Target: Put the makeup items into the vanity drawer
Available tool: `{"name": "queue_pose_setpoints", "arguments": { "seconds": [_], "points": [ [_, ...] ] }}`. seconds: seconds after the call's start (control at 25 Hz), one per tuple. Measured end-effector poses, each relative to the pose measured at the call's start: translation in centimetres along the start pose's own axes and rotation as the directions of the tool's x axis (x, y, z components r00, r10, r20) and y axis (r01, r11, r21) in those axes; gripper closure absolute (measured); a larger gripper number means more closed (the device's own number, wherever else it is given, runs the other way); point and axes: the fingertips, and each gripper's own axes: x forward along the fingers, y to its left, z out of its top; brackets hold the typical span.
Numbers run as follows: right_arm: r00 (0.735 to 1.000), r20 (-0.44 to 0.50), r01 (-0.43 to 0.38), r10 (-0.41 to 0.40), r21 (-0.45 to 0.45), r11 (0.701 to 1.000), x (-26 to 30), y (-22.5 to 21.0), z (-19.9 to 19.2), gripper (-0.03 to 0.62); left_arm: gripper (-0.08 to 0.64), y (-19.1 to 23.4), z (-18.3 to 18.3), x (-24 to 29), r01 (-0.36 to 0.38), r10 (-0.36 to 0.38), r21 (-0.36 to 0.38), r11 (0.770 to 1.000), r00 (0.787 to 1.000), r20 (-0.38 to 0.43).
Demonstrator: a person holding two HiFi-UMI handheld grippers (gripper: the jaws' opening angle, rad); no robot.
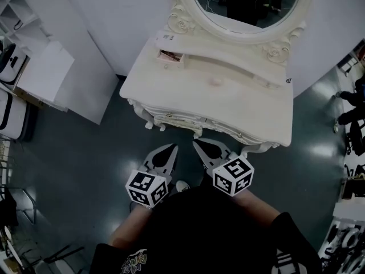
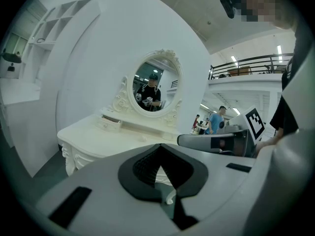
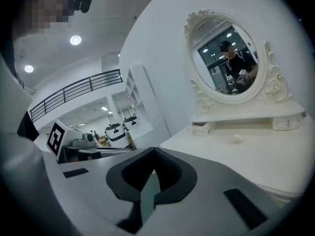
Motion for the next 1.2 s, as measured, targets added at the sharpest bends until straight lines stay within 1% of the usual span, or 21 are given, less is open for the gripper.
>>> {"name": "queue_pose_setpoints", "arguments": {
  "seconds": [0.2, 0.32, 0.48, 0.88, 1.08, 1.2],
  "points": [
    [1.0, -0.009, -0.004, 0.004, -0.012, 1.0, 1.2, -2.9, 1.5, 0.563, 0.56, 0.9, 1.1, 2.4, -0.021, 0.021, -0.009, 1.0, 1.0, 0.002],
    [1.0, -0.019, 0.01, -0.01, -0.023, 1.0, 1.5, -5.1, 2.2, 0.563, 0.56, 1.2, 1.7, 4.1, -0.026, 0.026, -0.019, 0.999, 1.0, 0.0],
    [0.999, -0.028, 0.036, -0.036, -0.008, 0.999, 1.8, -8.6, 2.9, 0.563, 0.56, 1.7, 1.9, 6.6, -0.028, 0.028, -0.032, 0.999, 1.0, -0.013],
    [0.991, -0.079, 0.107, -0.106, 0.009, 0.994, 2.8, -17.3, 2.8, 0.563, 0.559, 2.7, 1.7, 12.0, -0.037, 0.034, -0.058, 0.998, 0.998, -0.055],
    [0.986, -0.105, 0.131, -0.131, -0.007, 0.991, 3.5, -20.9, 2.8, 0.563, 0.558, 3.2, 1.5, 14.2, -0.046, 0.042, -0.074, 0.996, 0.997, -0.065],
    [0.983, -0.115, 0.142, -0.145, -0.033, 0.989, 4.0, -23.2, 3.0, 0.563, 0.56, 3.5, 1.6, 15.6, -0.056, 0.051, -0.079, 0.995, 0.997, -0.063]
  ]
}}
